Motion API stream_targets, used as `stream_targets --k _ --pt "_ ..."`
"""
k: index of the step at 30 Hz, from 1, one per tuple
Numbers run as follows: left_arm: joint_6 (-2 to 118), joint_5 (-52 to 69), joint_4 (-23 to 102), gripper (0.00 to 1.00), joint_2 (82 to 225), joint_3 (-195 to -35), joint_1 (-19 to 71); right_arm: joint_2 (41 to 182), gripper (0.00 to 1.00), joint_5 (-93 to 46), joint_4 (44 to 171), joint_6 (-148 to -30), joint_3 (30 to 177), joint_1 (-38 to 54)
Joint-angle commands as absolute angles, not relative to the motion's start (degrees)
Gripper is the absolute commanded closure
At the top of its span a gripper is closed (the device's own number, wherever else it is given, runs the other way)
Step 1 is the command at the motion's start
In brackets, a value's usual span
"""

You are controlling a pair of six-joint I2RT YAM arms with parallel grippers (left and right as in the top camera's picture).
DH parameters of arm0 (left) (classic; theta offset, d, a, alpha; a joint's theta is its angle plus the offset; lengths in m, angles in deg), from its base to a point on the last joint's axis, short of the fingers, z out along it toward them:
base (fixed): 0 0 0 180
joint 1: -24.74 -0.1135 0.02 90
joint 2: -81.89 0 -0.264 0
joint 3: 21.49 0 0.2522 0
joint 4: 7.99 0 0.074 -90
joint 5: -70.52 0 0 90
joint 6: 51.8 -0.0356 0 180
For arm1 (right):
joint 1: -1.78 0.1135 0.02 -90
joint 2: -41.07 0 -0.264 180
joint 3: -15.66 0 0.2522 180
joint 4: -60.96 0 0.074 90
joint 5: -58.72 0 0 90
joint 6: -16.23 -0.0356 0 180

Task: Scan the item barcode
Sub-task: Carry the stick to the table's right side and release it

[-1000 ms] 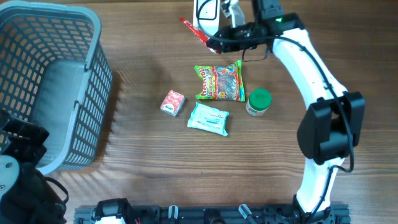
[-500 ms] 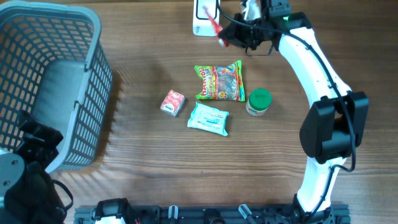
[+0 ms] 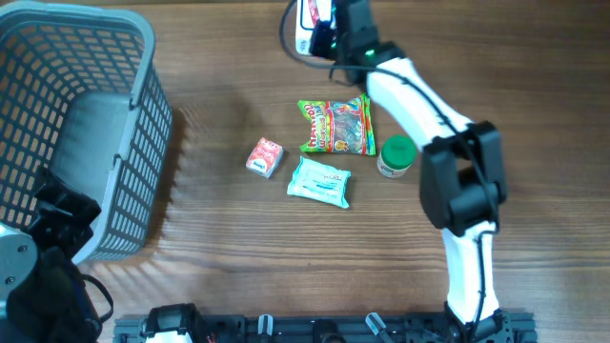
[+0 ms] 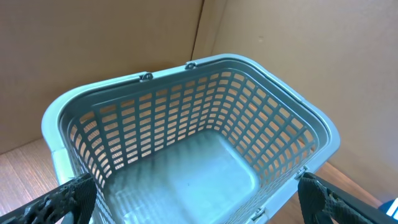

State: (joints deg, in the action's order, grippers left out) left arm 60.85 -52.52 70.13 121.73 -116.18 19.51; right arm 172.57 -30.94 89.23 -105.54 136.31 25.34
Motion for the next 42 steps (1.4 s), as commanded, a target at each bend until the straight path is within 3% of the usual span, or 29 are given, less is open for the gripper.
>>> stream_targets --k 1,8,12,22,27,36,37,38,39,40,41,42 --pt "61.2 -51.8 70.1 0.00 121.6 -116.1 19.9 175.5 0.95 -35.8 88.8 -107.2 136.3 24.9" --pt "61.2 -51.9 70.2 0.00 121.6 -116.1 19.9 175.2 0.95 -34.2 94.7 -108.3 137.2 24.7" --pt "61.2 -51.9 70.1 0.00 121.6 -116.1 19.9 171.3 0.96 -35.1 107.6 -106.7 142.3 21.6" --pt "61.2 -51.9 69.9 0.00 121.6 -116.1 19.9 162.0 0.96 -42.4 128.6 -108.4 142.9 -2.7" --pt "61.2 -51.9 69.9 0.00 121.6 -116.1 19.9 162.6 0.96 -46.4 128.5 -108.9 140.2 -13.8" --pt "61.2 -51.9 69.9 0.00 121.6 -116.1 19.9 166.2 0.95 -50.1 119.6 -109.9 128.1 -22.6" --pt "61.2 -51.9 69.9 0.00 121.6 -116.1 19.9 166.2 0.87 -50.1 119.3 -109.8 127.7 -22.5" --pt "61.2 -51.9 69.9 0.00 121.6 -116.1 19.9 166.2 0.70 -50.1 119.3 -109.5 127.7 -22.5" --pt "61.2 -51.8 69.9 0.00 121.6 -116.1 19.9 166.1 0.44 -50.1 119.3 -108.7 127.9 -22.5" --pt "61.2 -51.8 69.9 0.00 121.6 -116.1 19.9 165.9 0.27 -50.1 119.5 -107.9 128.2 -22.5" --pt "61.2 -51.9 69.9 0.00 121.6 -116.1 19.9 165.7 0.00 -50.1 120.5 -106.8 129.0 -22.5" --pt "61.2 -51.9 69.9 0.00 121.6 -116.1 19.9 165.3 0.00 -50.0 121.9 -106.8 130.1 -22.5"
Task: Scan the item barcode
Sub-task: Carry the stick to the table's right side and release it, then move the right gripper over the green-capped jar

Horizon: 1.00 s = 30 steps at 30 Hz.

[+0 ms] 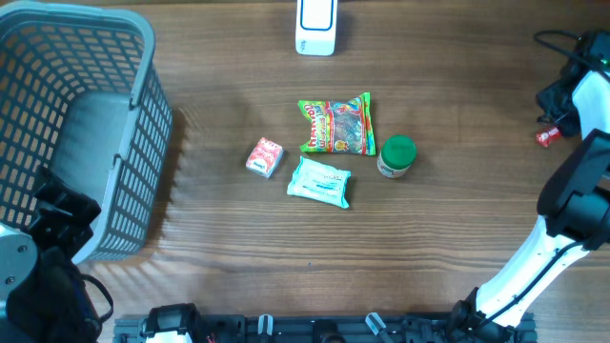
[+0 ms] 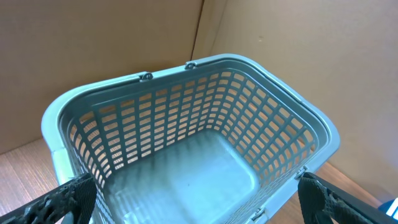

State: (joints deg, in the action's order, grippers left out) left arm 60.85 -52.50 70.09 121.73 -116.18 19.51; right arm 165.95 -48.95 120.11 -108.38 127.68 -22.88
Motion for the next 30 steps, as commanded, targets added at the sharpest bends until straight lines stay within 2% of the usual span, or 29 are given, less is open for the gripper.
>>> stream_targets --k 1,7,12,16,20,26,30 --pt "61.2 -51.9 69.0 0.00 121.6 -116.1 19.9 164.6 0.01 -49.3 123.8 -106.9 131.4 -22.5" --pt "61.2 -52.1 66.9 0.00 121.7 -116.1 19.9 152.4 0.00 -44.7 131.9 -107.5 134.1 -20.9" --pt "64.5 -51.9 66.5 0.00 121.7 -116.1 19.9 131.5 0.00 -44.4 140.3 -108.3 134.0 -17.9" --pt "64.4 -51.9 58.5 0.00 121.7 -116.1 19.9 114.7 0.00 -39.1 144.6 -102.7 134.0 -15.7" --pt "64.4 -52.5 46.1 0.00 121.7 -116.1 19.9 102.9 0.00 -35.0 151.8 -102.2 134.0 -15.6" --pt "64.4 -56.3 32.9 0.00 121.9 -116.1 19.9 94.9 0.00 -33.4 164.3 -100.5 133.9 -15.6" --pt "58.4 -56.4 31.6 0.00 121.9 -116.1 19.9 94.1 0.00 -21.6 166.8 -90.3 131.9 -15.6"
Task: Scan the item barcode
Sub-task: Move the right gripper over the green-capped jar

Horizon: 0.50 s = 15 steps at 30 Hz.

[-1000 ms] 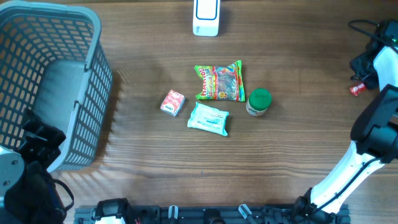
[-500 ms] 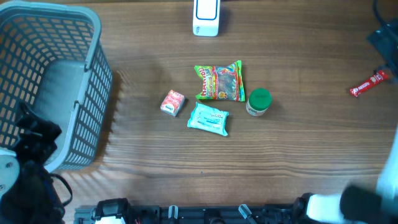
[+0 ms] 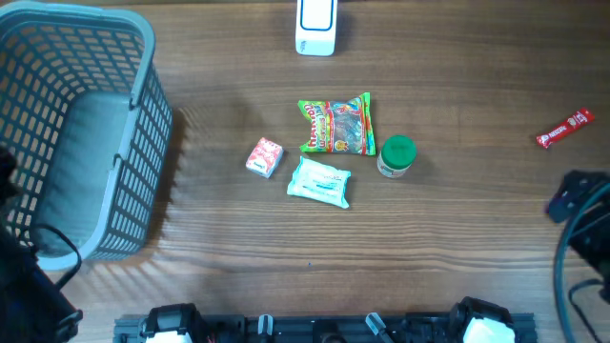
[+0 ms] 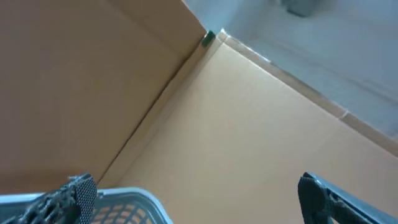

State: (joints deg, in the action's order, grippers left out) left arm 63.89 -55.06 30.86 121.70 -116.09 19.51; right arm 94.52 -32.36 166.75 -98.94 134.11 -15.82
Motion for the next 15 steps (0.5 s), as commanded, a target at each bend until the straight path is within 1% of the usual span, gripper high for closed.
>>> stream_targets --k 1,3,5,8,12,15 --pt "57.2 -56.4 31.6 0.00 121.6 -116.1 19.9 94.1 0.00 -19.1 166.9 -90.3 130.7 -15.6" --pt "57.2 -55.2 31.1 0.00 120.6 -116.1 19.9 94.6 0.00 -15.4 166.8 -90.3 127.1 -15.6" --pt "57.2 -52.2 32.3 0.00 117.9 -116.1 19.9 95.8 0.00 -15.3 166.5 -90.2 121.8 -15.6" --pt "56.4 -42.3 33.9 0.00 111.2 -115.8 19.9 98.6 0.00 -17.6 162.9 -90.5 114.2 -15.6" --pt "56.4 -31.6 33.7 0.00 101.2 -113.8 19.9 101.7 0.00 -20.8 159.1 -96.1 113.2 -15.6" --pt "56.4 -27.4 34.1 0.00 96.7 -112.8 19.9 103.1 0.00 -21.4 158.0 -102.7 113.2 -15.6"
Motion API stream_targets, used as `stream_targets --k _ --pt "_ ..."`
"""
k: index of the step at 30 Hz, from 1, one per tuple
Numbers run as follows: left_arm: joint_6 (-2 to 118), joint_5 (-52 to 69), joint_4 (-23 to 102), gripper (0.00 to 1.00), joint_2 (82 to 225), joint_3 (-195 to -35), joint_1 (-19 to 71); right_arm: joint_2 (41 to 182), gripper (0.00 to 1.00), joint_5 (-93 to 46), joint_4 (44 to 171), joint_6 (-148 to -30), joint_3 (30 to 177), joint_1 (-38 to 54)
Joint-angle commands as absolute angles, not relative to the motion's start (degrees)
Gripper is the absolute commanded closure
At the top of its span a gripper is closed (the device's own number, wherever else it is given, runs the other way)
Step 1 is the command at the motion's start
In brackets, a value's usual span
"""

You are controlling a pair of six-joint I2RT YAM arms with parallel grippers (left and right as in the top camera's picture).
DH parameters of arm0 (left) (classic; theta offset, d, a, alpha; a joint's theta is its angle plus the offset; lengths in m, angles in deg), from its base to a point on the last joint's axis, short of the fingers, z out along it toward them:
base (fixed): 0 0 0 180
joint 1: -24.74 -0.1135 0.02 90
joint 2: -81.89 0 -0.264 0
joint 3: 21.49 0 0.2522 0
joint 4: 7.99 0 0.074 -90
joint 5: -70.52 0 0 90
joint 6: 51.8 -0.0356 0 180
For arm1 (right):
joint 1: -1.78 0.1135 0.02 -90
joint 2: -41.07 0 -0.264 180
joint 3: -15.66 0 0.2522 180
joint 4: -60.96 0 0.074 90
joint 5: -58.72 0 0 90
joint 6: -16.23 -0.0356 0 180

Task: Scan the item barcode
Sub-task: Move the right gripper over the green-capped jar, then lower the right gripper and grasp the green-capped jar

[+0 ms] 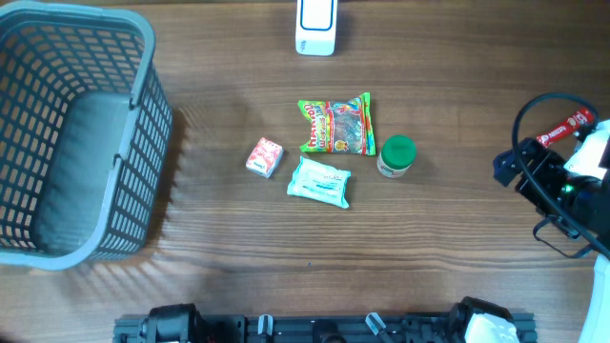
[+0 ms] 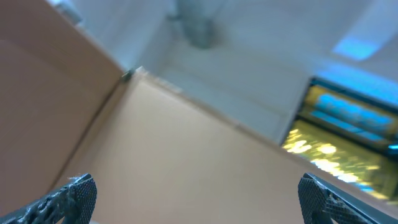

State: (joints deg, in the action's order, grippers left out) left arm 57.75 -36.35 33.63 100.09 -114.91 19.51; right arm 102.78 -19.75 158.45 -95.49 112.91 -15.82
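Observation:
The white and blue scanner (image 1: 315, 27) stands at the table's far edge, middle. A gummy bag (image 1: 335, 126), a green-lidded jar (image 1: 396, 155), a small red box (image 1: 265, 157) and a white tissue pack (image 1: 320, 181) lie grouped mid-table. A red candy bar (image 1: 566, 128) lies at the far right. My right gripper (image 1: 507, 168) hangs just left of and below that bar, and its jaws are too dark to read. My left gripper (image 2: 199, 194) is open and empty, pointing up at a cardboard wall; it is out of the overhead view.
A large grey mesh basket (image 1: 143, 114) fills the left end of the table. The right arm's cables (image 1: 534, 114) loop over the right edge. A cardboard wall (image 2: 186, 143) and ceiling lights fill the left wrist view.
My left arm has left the overhead view and its camera tilted further up, losing the basket rim. My right arm moved from the lower right edge up toward the red candy bar.
My right gripper was at the scanner at the far edge, my left gripper open over the basket. Then the right arm was at the far right edge with a red candy bar beside it. The bar then lay alone there, both arms drawn back.

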Motion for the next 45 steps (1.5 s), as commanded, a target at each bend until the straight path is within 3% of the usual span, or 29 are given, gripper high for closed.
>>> stream_targets --k 1,4,10,13,19,32,45 --pt "56.4 -26.8 34.1 0.00 94.7 -112.2 19.9 104.1 0.00 -22.6 158.1 -105.5 113.2 -15.6" --pt "56.4 -26.6 34.7 0.00 91.2 -110.8 19.9 107.6 0.00 -25.5 157.0 -109.7 113.2 -12.6" --pt "51.9 -15.8 35.9 0.00 84.2 -105.8 19.9 120.0 0.00 -35.6 147.5 -122.0 113.2 7.1" --pt "51.9 -14.5 36.6 0.00 82.1 -105.4 19.7 125.6 0.00 -38.0 143.9 -127.2 113.2 11.9" --pt "51.9 -4.7 36.3 0.00 82.1 -105.8 20.0 136.9 0.00 -31.2 137.2 -128.0 113.2 12.6" --pt "51.9 -5.3 36.2 0.00 82.1 -105.8 20.0 151.5 0.00 -23.4 135.7 -144.1 113.2 17.7" --pt "51.9 -6.5 36.0 0.00 82.1 -105.8 20.0 157.0 0.01 -28.3 140.3 -150.3 113.2 18.3"
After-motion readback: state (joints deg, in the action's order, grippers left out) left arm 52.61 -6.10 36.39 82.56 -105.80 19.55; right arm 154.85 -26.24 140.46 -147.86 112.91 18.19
